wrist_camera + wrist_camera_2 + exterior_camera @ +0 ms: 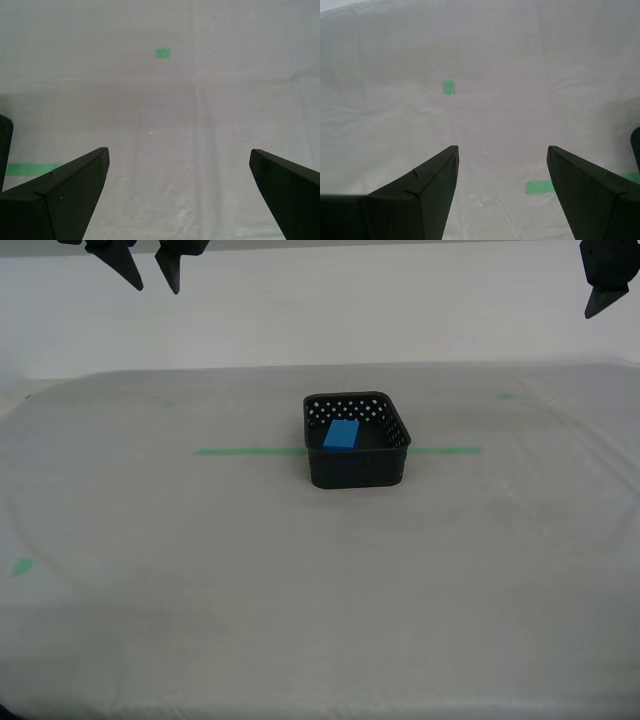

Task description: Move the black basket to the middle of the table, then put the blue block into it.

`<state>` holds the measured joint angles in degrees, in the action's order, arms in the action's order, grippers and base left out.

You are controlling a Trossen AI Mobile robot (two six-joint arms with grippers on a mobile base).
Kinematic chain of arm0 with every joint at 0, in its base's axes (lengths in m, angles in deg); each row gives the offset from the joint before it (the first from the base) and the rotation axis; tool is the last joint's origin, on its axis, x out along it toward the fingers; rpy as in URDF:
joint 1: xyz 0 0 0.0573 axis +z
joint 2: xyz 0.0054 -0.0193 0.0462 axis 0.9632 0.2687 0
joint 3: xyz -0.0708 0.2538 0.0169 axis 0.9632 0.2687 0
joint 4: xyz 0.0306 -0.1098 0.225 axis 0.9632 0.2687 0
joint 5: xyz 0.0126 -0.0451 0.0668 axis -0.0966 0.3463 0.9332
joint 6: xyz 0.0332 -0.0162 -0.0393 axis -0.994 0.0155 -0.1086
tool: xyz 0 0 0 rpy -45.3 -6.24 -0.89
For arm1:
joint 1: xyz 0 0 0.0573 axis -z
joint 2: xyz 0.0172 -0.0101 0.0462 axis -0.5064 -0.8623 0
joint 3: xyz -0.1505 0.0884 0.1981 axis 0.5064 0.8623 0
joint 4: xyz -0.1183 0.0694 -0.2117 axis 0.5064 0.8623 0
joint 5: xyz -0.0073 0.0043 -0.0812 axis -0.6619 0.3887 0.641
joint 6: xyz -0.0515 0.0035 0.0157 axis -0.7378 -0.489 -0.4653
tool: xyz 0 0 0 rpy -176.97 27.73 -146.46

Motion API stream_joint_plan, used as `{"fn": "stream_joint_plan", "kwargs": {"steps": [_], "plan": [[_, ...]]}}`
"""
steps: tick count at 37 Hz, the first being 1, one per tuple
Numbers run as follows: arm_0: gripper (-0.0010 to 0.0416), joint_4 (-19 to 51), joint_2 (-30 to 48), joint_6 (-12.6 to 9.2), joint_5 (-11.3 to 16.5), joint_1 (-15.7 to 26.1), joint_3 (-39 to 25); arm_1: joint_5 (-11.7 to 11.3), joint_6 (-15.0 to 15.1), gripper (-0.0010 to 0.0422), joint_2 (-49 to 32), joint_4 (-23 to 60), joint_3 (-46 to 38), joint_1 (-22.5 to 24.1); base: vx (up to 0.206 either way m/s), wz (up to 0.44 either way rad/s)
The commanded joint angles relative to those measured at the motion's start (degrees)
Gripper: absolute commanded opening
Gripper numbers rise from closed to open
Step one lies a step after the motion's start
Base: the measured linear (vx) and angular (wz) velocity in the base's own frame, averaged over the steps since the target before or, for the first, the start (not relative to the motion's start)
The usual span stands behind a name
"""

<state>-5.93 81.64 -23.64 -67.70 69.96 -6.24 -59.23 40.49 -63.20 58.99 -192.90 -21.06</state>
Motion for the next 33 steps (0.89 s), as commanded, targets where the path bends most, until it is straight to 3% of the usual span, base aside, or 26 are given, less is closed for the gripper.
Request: {"fn": "stream_joint_plan", "kwargs": {"steps": [1,13,25,33], "plan": [[0.0394,-0.1,0.0,0.0,0.1,0.0,0.0,1.2,0.2,0.0238,0.1,-0.5,0.5,-0.9,0.000,0.000],[0.0394,-0.1,0.0,0.0,0.1,0.0,0.0,1.1,0.1,0.0238,1.1,-5.9,10.7,-2.3,0.000,0.000],[0.0394,-0.1,0.0,0.0,0.1,0.0,0.0,1.1,-1.4,0.0238,8.8,-21.1,25.0,-3.0,0.000,0.000],[0.0394,-0.1,0.0,0.0,0.1,0.0,0.0,1.0,-1.4,0.0238,12.6,-21.3,29.1,-3.1,0.000,0.000]]}}
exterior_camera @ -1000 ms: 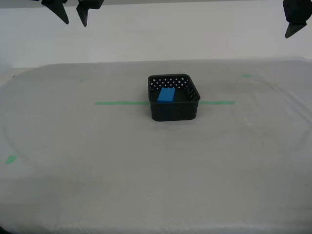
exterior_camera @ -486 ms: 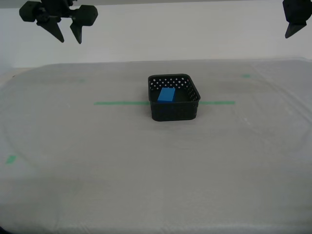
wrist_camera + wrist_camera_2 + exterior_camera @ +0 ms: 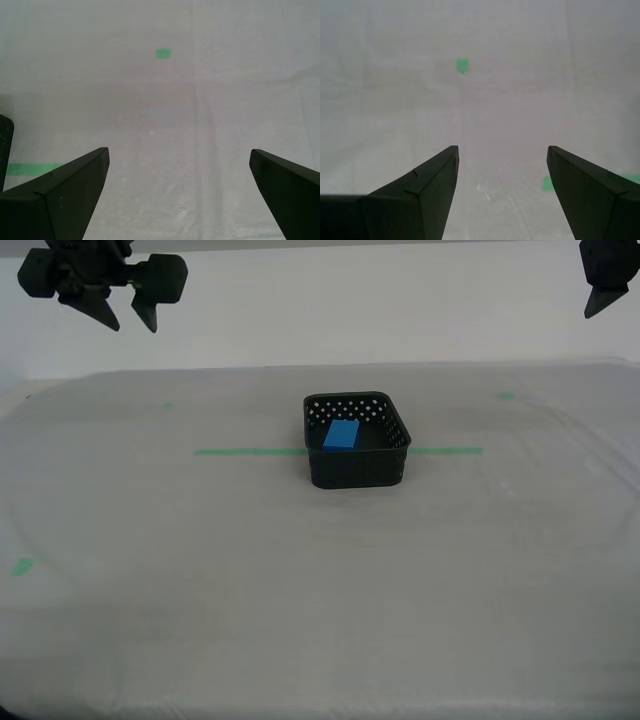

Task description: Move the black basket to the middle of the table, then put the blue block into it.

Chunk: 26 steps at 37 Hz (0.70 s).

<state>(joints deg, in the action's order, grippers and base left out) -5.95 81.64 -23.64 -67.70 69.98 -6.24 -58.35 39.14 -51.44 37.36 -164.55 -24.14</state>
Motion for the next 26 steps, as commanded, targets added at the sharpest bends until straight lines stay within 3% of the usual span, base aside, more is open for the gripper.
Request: {"fn": "stream_joint_plan", "kwargs": {"steps": [1,26], "plan": [[0.0394,0.0,0.0,0.0,0.1,0.0,0.0,0.2,0.0,0.0238,1.1,0.8,0.8,0.0,0.000,0.000],[0.0394,-0.1,0.0,0.0,0.1,0.0,0.0,0.2,0.0,0.0238,1.0,1.4,0.7,0.0,0.000,0.000]]}}
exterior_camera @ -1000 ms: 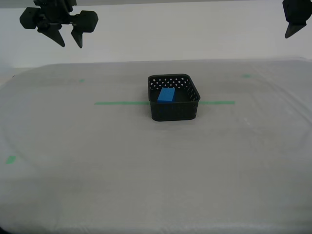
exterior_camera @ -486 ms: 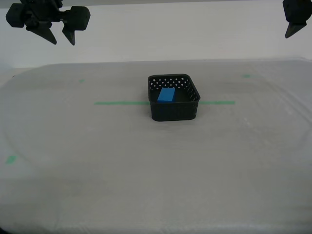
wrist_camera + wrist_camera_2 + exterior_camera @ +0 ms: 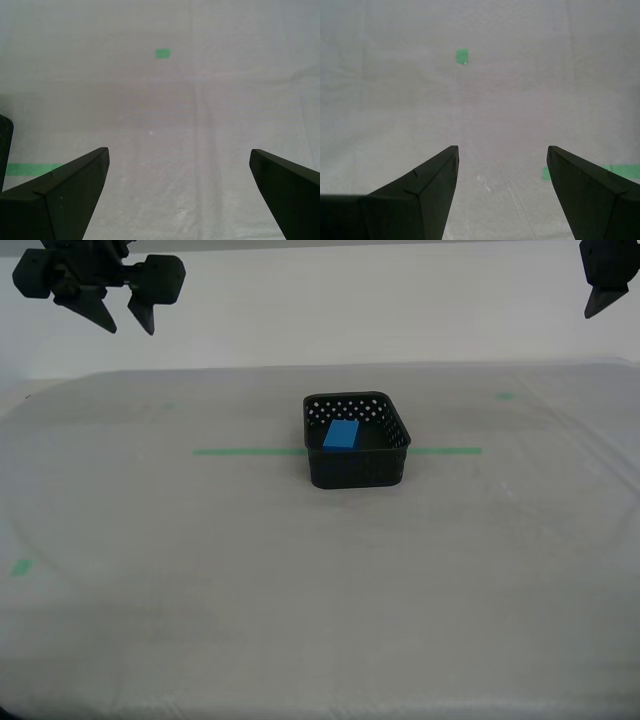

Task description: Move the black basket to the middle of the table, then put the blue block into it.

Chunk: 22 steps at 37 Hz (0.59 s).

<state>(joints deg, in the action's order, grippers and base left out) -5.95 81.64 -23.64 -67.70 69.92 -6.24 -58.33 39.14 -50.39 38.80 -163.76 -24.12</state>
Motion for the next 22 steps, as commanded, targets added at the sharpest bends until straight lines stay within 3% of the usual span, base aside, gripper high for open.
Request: {"fn": "stream_joint_plan", "kwargs": {"steps": [1,22], "plan": [[0.0394,-0.1,0.0,0.0,0.1,0.0,0.0,0.2,0.0,0.0238,0.0,-0.1,0.0,0.0,0.000,0.000],[0.0394,0.0,0.0,0.0,0.1,0.0,0.0,0.2,0.0,0.0238,0.0,-0.2,0.0,0.0,0.000,0.000]]}}
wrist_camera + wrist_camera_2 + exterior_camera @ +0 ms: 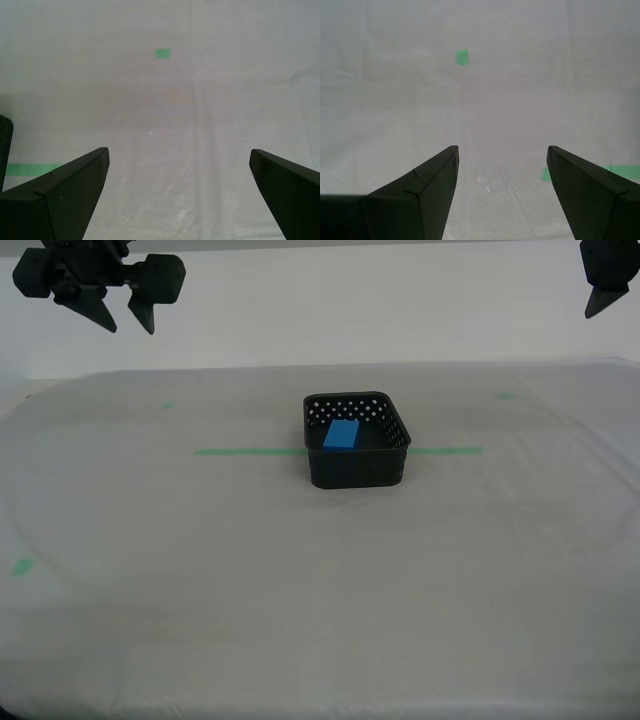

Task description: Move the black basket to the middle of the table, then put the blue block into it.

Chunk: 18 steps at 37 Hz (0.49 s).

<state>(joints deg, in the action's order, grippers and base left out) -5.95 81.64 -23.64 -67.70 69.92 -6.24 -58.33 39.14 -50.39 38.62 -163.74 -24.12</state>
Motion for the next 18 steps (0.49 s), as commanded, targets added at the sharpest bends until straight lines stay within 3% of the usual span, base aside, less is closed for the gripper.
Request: {"fn": "stream_joint_plan", "kwargs": {"steps": [1,18], "plan": [[0.0394,-0.1,0.0,0.0,0.1,0.0,0.0,0.2,0.0,0.0238,0.0,0.0,-0.1,0.0,0.000,0.000],[0.0394,-0.1,0.0,0.0,0.1,0.0,0.0,0.2,0.0,0.0238,0.0,-0.2,-0.1,0.0,0.000,0.000]]}}
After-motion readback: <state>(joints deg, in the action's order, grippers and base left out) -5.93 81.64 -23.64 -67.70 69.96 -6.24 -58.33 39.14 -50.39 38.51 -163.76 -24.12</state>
